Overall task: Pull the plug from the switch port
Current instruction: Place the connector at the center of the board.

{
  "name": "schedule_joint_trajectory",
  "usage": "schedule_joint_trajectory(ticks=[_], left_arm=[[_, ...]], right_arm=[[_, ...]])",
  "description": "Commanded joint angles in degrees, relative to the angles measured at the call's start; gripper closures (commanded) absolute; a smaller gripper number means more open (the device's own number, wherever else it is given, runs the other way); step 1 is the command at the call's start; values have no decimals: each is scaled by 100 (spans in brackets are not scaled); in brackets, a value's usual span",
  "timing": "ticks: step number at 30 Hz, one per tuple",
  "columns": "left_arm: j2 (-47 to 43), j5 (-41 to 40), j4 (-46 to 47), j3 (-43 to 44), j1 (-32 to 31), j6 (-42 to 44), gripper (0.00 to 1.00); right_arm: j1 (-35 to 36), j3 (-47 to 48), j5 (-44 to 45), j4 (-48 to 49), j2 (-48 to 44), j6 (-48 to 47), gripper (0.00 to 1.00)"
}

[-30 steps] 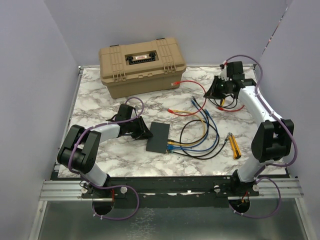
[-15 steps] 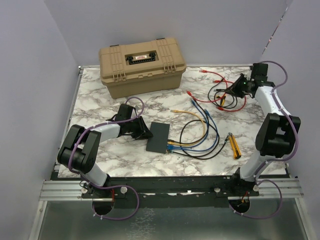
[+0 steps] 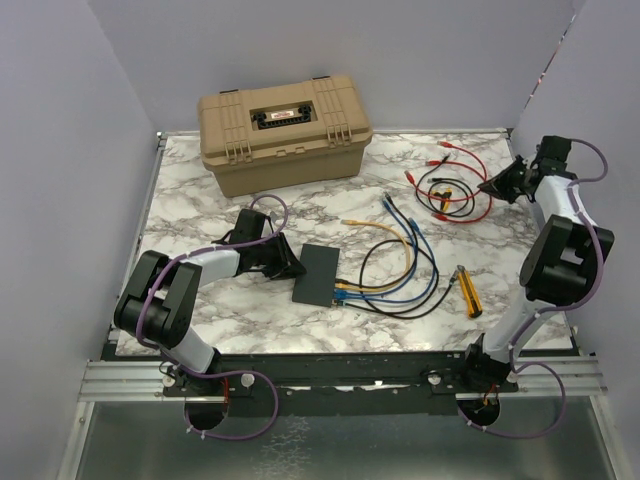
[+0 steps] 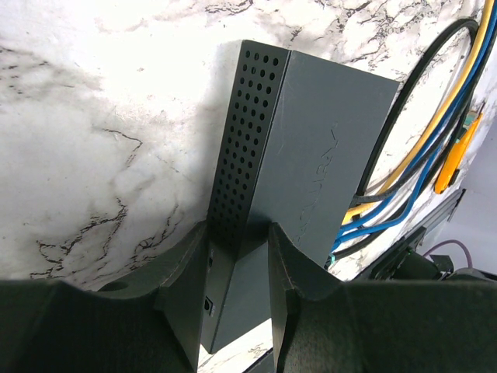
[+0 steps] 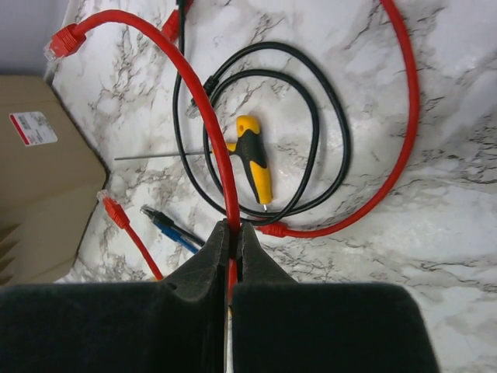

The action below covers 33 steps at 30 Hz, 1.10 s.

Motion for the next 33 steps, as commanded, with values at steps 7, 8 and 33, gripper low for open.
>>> schedule_joint_trajectory(ticks=[7, 8, 33], left_arm=[[461, -1349, -782, -438, -11, 399, 100], [462, -1334, -778, -431, -8, 399, 100], [371, -1230, -749, -315, -14, 389, 100]], right_arm=[[-374, 102, -231, 76, 337, -80, 100], [-387, 106, -234, 75, 369, -83, 100], [-361, -667, -622, 509, -296, -138, 21]])
